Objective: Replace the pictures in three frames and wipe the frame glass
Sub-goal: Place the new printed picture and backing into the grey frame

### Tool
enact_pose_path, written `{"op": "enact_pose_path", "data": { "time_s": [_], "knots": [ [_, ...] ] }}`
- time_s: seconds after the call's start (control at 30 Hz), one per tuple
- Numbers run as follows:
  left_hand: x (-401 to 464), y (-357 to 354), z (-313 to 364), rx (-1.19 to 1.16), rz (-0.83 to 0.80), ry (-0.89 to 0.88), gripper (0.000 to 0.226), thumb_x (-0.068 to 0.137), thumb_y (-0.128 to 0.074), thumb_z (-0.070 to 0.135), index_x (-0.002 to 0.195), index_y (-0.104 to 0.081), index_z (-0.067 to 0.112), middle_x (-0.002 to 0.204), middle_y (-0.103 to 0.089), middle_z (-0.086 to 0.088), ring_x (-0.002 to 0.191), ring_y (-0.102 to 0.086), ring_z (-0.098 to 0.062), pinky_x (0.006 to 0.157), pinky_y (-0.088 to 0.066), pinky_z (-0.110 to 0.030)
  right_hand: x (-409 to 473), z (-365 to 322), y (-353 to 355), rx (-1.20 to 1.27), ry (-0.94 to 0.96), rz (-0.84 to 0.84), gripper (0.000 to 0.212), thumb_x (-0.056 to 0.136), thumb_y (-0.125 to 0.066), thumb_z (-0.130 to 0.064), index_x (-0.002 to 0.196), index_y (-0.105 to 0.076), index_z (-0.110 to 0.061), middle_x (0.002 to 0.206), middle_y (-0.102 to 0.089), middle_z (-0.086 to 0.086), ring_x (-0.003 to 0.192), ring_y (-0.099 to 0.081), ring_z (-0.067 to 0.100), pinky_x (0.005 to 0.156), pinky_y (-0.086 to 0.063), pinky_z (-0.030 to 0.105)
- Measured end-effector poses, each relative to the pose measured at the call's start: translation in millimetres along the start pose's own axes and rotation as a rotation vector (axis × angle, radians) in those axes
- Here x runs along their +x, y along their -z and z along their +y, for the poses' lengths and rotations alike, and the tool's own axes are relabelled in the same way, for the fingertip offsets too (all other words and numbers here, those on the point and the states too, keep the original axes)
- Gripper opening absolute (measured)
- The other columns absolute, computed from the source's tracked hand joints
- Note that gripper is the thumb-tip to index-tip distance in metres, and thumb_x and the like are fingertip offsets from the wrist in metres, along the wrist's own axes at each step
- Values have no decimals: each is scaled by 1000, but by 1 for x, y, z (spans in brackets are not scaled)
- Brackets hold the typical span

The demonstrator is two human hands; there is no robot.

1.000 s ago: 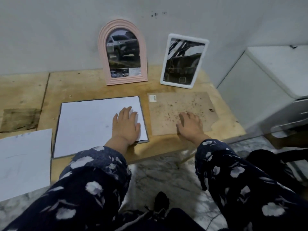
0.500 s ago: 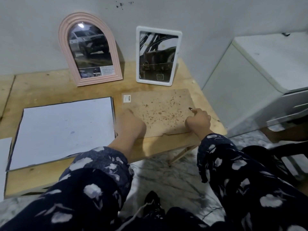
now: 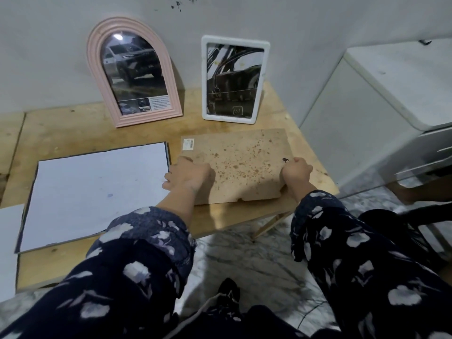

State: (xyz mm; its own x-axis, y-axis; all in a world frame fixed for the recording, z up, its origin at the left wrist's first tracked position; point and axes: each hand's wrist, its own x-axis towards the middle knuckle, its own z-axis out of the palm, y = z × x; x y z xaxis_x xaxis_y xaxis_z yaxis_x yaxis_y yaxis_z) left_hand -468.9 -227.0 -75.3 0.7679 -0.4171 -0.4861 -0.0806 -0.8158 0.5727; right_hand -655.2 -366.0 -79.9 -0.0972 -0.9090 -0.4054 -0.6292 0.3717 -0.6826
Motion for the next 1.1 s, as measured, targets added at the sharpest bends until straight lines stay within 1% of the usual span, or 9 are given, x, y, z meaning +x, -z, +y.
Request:
{"op": "enact_pose_path", "data": {
  "time_s": [0.1,0.17,0.27,0.43,0.6,0.73,0.9,1.03,1.1],
  "knots": [
    [4,8,4,-207,-50,49,63,66,-58,45,126,-50,26,130,-52,-9,120,-46,-33,103,-39,-48,-7,1,4,-26,-16,47,38,99,-33,-13,136,-39,-9,143,-26,12,116,-48,37,99,-36,39],
    [3,13,7,-237,0,9,55,75,-60,40,127,-48,28,130,-51,-8,121,-47,-32,104,-38,-48,-11,2,7,-6,-12,59,40,98,-32,-12,138,-37,-10,139,-35,10,115,-48,35,96,-38,38],
    [1,28,7,-236,96,6,56,76,-62,28,128,-43,26,130,-48,-8,122,-43,-31,104,-37,-46,-23,-5,4,62,21,59,43,95,-33,-9,138,-37,-10,122,-48,7,100,-51,30,86,-45,39],
    [10,76,-32,-200,241,42,46,80,-58,28,123,-44,21,129,-46,-9,121,-42,-31,100,-37,-42,-63,-27,-36,19,157,-43,47,92,-36,-8,139,-36,-16,121,-54,6,100,-56,31,83,-51,42],
    [24,140,-88,-181,299,44,47,82,-62,23,126,-46,20,131,-43,-12,125,-38,-32,99,-38,-41,-111,-46,-96,-72,300,-154,52,94,-33,-7,144,-33,-19,136,-51,9,119,-51,32,97,-44,39],
    [28,184,-129,-216,353,76,43,83,-60,18,125,-49,18,133,-42,-14,127,-36,-34,98,-39,-40,-147,-62,-141,-131,380,-177,48,94,-35,-8,141,-37,-17,134,-53,9,117,-53,32,97,-44,40],
    [32,213,-170,-209,391,110,39,85,-56,19,124,-52,17,133,-43,-16,127,-35,-37,99,-38,-41,-173,-70,-182,-209,414,-227,55,94,-35,-10,148,-28,-19,143,-45,7,125,-47,32,103,-42,43],
    [38,224,-196,-194,374,103,40,82,-61,20,121,-53,18,130,-46,-16,124,-37,-36,97,-39,-41,-188,-62,-199,-209,407,-240,51,94,-35,-8,143,-33,-21,135,-52,6,115,-54,32,92,-47,39],
    [42,225,-206,-208,349,89,40,82,-62,18,122,-55,18,129,-49,-15,123,-37,-34,94,-41,-39,-193,-58,-204,-230,400,-238,52,95,-34,-9,145,-30,-22,136,-51,5,115,-54,32,93,-47,40]
  ]
}}
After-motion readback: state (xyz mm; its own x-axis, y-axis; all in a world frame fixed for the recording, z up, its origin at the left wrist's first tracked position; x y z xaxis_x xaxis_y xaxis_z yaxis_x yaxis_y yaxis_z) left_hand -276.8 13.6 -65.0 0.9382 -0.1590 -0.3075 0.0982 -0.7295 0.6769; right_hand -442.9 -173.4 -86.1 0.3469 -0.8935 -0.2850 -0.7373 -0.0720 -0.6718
